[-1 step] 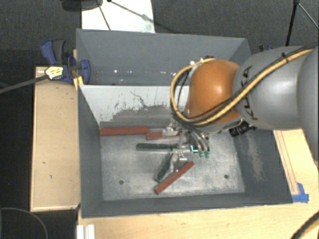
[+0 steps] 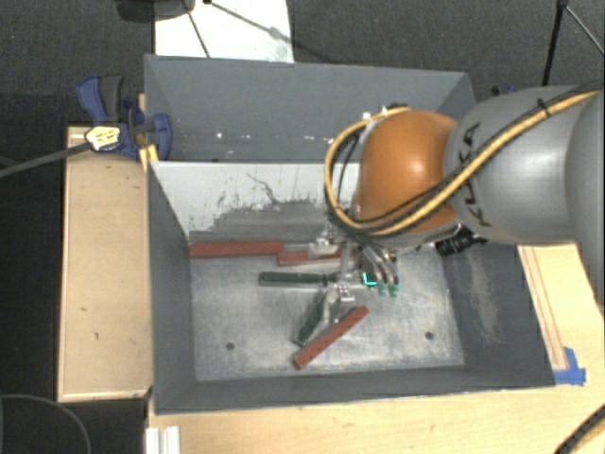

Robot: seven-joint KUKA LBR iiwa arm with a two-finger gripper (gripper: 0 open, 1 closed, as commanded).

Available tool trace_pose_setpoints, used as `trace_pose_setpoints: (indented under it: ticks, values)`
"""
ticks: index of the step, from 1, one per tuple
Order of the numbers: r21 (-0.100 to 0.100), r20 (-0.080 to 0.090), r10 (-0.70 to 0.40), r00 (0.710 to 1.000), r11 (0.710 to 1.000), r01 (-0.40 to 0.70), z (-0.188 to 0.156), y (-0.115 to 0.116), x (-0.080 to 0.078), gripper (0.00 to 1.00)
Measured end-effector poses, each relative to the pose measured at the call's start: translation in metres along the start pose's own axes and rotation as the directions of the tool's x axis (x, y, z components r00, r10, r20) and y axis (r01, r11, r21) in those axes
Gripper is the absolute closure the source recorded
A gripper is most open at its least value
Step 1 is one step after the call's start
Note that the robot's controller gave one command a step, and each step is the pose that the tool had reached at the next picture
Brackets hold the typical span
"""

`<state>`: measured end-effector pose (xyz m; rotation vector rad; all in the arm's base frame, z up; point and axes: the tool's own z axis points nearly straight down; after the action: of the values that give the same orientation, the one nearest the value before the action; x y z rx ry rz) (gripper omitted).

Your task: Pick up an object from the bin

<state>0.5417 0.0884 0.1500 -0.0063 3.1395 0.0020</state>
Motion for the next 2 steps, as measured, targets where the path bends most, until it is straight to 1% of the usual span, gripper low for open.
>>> trace_pose_setpoints:
  ticks: [1, 2]
  values:
    - [-0.003, 0.006, -0.099, 0.995, 0.995, 0.099, 0.0729, -0.0277, 0.0263, 1.0]
    - [-0.001, 0.027, -0.094, 0.995, 0.996, 0.094, 0.0724, -0.0289, 0.0218, 0.0]
